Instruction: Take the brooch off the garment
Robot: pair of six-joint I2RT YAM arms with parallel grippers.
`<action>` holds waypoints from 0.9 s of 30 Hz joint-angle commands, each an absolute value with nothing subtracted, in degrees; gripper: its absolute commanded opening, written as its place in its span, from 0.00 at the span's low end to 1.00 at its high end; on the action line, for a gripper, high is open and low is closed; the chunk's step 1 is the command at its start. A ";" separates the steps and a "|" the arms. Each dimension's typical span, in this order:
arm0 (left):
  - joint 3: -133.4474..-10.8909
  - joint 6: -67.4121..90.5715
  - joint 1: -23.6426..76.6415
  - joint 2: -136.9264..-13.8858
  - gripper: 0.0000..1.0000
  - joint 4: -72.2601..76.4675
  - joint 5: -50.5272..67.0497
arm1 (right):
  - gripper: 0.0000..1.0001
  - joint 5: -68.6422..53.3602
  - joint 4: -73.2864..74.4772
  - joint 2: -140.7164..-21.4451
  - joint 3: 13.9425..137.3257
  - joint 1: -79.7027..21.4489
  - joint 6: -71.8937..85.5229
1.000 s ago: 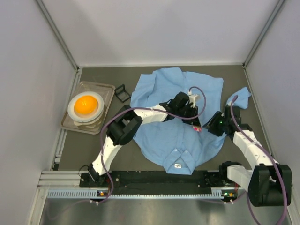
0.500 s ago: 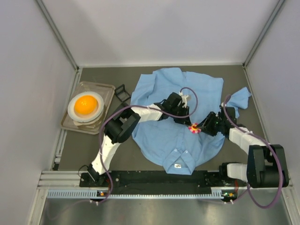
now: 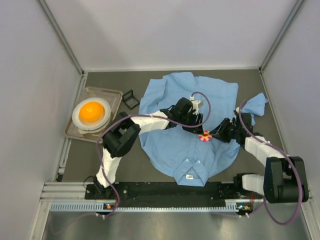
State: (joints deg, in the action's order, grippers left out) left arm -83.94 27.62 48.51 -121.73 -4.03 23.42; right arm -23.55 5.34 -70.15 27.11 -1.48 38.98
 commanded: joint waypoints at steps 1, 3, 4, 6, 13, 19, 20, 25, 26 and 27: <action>-79.90 21.54 50.27 -111.98 0.61 -1.06 18.81 | 0.29 -25.92 4.30 -68.03 28.48 -1.93 43.58; -77.52 18.22 52.46 -109.96 0.65 -0.44 16.19 | 0.28 -26.72 4.31 -67.68 27.95 -1.93 45.17; -77.00 17.24 53.43 -109.60 0.66 -0.53 12.87 | 0.28 -26.63 4.31 -67.33 27.78 -2.02 46.22; -75.33 14.52 56.07 -108.64 0.67 1.82 9.68 | 0.28 -26.02 4.39 -66.71 27.51 -2.02 46.41; -76.63 8.26 60.20 -112.67 0.57 5.10 1.76 | 0.28 -25.22 3.17 -67.23 28.12 -1.93 48.86; -81.55 6.60 60.73 -118.47 0.63 3.78 -3.42 | 0.29 -23.39 4.48 -66.18 28.74 -1.93 48.78; -81.91 6.07 60.91 -119.17 0.63 3.78 -3.60 | 0.29 -23.03 5.27 -65.49 28.74 -1.93 48.61; -81.92 2.12 62.05 -120.41 0.66 4.13 -3.69 | 0.30 -20.74 8.61 -63.81 28.74 -0.36 46.23; -81.57 1.15 62.92 -120.50 0.67 4.39 -4.04 | 0.31 -20.83 8.87 -63.55 28.65 -0.26 46.06; -81.13 -1.38 63.36 -120.59 0.67 5.18 -4.83 | 0.31 -20.92 9.57 -63.28 28.65 -0.26 45.62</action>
